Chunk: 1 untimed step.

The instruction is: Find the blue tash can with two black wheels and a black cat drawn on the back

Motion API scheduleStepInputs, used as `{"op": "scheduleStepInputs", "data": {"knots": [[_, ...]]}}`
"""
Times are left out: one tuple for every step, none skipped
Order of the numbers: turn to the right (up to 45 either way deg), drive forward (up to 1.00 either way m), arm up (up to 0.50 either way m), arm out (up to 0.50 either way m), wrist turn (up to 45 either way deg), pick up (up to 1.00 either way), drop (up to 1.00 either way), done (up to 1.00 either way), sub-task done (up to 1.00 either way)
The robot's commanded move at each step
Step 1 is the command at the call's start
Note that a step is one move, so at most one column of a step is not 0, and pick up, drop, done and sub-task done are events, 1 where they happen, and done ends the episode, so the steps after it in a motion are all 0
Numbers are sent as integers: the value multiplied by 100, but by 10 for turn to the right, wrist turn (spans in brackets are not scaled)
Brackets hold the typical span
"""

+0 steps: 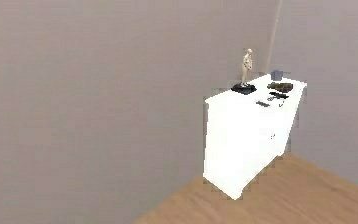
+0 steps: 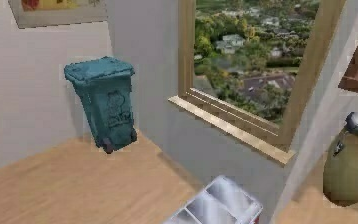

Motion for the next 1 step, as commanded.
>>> {"op": "scheduleStepInputs", "data": {"knots": [[150, 0, 0, 0, 0, 0, 0, 0, 0]]}}
